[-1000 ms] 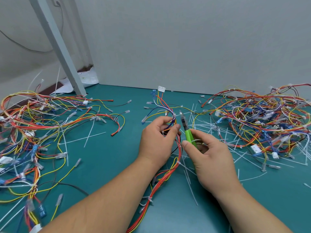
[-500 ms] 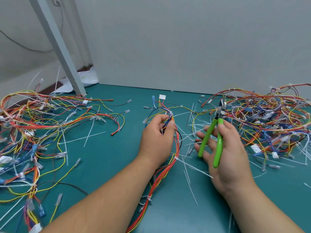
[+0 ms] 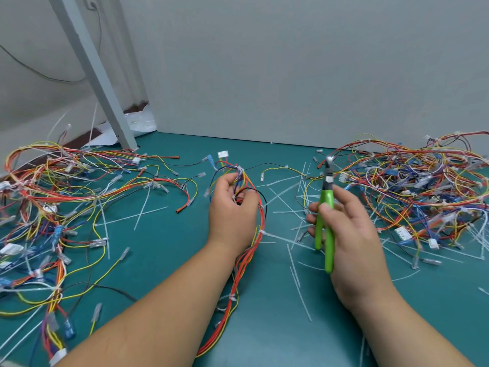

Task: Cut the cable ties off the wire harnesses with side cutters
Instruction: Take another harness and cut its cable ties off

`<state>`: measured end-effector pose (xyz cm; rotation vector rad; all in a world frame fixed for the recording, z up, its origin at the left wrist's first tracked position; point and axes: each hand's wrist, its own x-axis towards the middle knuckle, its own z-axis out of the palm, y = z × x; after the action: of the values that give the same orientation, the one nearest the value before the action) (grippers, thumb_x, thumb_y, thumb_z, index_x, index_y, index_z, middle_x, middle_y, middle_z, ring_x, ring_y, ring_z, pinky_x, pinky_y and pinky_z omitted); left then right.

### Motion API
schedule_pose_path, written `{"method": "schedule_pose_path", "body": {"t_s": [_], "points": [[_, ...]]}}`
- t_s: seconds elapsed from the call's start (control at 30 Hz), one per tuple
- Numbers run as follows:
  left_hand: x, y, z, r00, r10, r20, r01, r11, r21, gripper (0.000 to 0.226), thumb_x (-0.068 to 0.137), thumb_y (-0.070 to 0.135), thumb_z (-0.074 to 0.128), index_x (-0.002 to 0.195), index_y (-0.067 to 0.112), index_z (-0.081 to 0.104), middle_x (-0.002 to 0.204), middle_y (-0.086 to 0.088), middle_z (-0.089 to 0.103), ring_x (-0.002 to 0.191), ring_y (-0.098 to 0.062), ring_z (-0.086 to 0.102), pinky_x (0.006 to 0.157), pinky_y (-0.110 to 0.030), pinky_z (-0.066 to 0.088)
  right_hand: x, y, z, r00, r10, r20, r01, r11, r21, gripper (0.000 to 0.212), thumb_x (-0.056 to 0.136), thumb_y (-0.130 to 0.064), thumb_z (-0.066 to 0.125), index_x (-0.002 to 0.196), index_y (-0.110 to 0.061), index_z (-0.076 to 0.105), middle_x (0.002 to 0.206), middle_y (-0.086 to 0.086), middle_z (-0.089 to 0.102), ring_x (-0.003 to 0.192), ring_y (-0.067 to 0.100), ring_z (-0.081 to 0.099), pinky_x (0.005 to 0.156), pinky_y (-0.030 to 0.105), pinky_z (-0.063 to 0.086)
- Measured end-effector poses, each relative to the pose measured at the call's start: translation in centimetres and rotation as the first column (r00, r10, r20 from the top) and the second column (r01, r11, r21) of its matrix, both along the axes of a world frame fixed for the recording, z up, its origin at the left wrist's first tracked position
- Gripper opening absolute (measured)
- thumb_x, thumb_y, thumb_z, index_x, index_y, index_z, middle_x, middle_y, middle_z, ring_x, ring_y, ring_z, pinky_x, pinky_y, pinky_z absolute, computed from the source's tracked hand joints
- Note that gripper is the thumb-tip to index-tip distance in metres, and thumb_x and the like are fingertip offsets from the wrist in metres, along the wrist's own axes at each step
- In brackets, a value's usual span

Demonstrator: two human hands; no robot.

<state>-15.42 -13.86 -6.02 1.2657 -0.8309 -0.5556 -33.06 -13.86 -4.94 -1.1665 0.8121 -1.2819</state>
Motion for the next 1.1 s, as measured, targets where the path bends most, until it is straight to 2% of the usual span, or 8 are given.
{"method": "schedule_pose_path", "body": {"t_s": [0.07, 0.17, 0.37, 0.5, 0.63, 0.77, 0.93, 1.1], "points": [[0.3, -0.1, -0.1, 1.000, 0.025, -0.018, -0.025, 1.000, 0.009, 0.029, 0.094, -0.001, 0.056, 0.115, 0.019, 0.052, 0.092, -0.005, 0.058, 0.067, -0.008, 0.046, 0.066, -0.013, 0.042, 0.1, 0.5, 0.0, 0.981, -0.009, -0.192, -0.016, 0.992, -0.128, 0.034, 0.076, -0.031, 0.073, 0.109, -0.037, 0.072, 0.097, -0.009, 0.074, 0.089, 0.011, 0.067, 0.081, 0.023, 0.054], [0.1, -0.2, -0.1, 0.999, 0.034, -0.020, -0.034, 0.999, 0.009, 0.029, 0.094, -0.001, 0.056, 0.109, 0.024, 0.053, 0.091, -0.004, 0.058, 0.069, -0.010, 0.048, 0.070, -0.017, 0.044, 0.3, 1.3, -0.1, 0.928, -0.003, -0.372, -0.080, 0.975, -0.208, 0.034, 0.070, -0.033, 0.078, 0.104, -0.034, 0.072, 0.093, -0.015, 0.075, 0.085, 0.008, 0.068, 0.074, 0.011, 0.050], [0.4, -0.2, 0.0, 0.991, 0.055, -0.118, -0.053, 0.998, 0.018, 0.030, 0.095, 0.002, 0.055, 0.109, 0.027, 0.052, 0.094, -0.010, 0.056, 0.076, -0.022, 0.045, 0.071, -0.036, 0.039, 0.3, 2.0, 0.1, 0.871, 0.006, -0.491, -0.151, 0.955, -0.257, 0.025, 0.069, -0.033, 0.077, 0.093, -0.039, 0.073, 0.087, -0.019, 0.072, 0.078, 0.002, 0.066, 0.070, 0.006, 0.046], [0.7, -0.2, 0.2, 0.986, 0.082, -0.145, -0.082, 0.997, 0.006, 0.027, 0.093, 0.004, 0.058, 0.105, 0.028, 0.052, 0.091, -0.008, 0.058, 0.076, -0.020, 0.049, 0.067, -0.029, 0.043, -0.1, 1.7, -0.1, 0.796, -0.053, -0.603, -0.142, 0.952, -0.271, 0.031, 0.067, -0.039, 0.078, 0.097, -0.042, 0.071, 0.090, -0.021, 0.069, 0.083, 0.005, 0.066, 0.073, 0.008, 0.047], [0.8, -0.4, 0.2, 0.986, 0.089, -0.142, -0.090, 0.996, 0.001, 0.029, 0.095, -0.001, 0.055, 0.104, 0.026, 0.052, 0.090, -0.005, 0.059, 0.075, -0.016, 0.049, 0.066, -0.022, 0.043, -0.1, 1.5, -0.5, 0.753, -0.088, -0.652, -0.157, 0.938, -0.308, 0.041, 0.072, -0.024, 0.088, 0.100, -0.045, 0.067, 0.097, -0.022, 0.069, 0.092, -0.002, 0.064, 0.077, 0.003, 0.043], [0.7, -0.4, 0.3, 0.987, 0.081, -0.137, -0.082, 0.997, -0.006, 0.029, 0.095, -0.003, 0.054, 0.105, 0.024, 0.052, 0.088, -0.005, 0.058, 0.071, -0.014, 0.047, 0.062, -0.017, 0.042, 0.0, 1.3, -0.8, 0.725, -0.090, -0.683, -0.171, 0.937, -0.304, 0.043, 0.072, -0.027, 0.088, 0.093, -0.054, 0.062, 0.094, -0.025, 0.067, 0.089, -0.001, 0.064, 0.075, 0.004, 0.044], [0.5, -0.4, 0.3, 0.989, 0.062, -0.138, -0.064, 0.998, -0.011, 0.030, 0.095, -0.003, 0.054, 0.103, 0.025, 0.052, 0.090, -0.012, 0.055, 0.073, -0.021, 0.044, 0.064, -0.029, 0.038, 0.0, 1.1, -0.9, 0.762, -0.064, -0.645, -0.162, 0.945, -0.285, 0.035, 0.070, -0.038, 0.083, 0.098, -0.053, 0.068, 0.097, -0.028, 0.066, 0.087, -0.001, 0.065, 0.075, 0.006, 0.045], [0.6, -0.3, 0.3, 0.990, 0.058, -0.131, -0.061, 0.998, -0.020, 0.030, 0.096, -0.003, 0.054, 0.103, 0.025, 0.052, 0.090, -0.009, 0.057, 0.069, -0.017, 0.044, 0.064, -0.025, 0.039, -0.1, 1.0, -1.1, 0.750, -0.072, -0.657, -0.166, 0.942, -0.293, 0.033, 0.071, -0.041, 0.083, 0.101, -0.051, 0.073, 0.093, -0.024, 0.068, 0.081, 0.002, 0.065, 0.072, 0.008, 0.045]]}}
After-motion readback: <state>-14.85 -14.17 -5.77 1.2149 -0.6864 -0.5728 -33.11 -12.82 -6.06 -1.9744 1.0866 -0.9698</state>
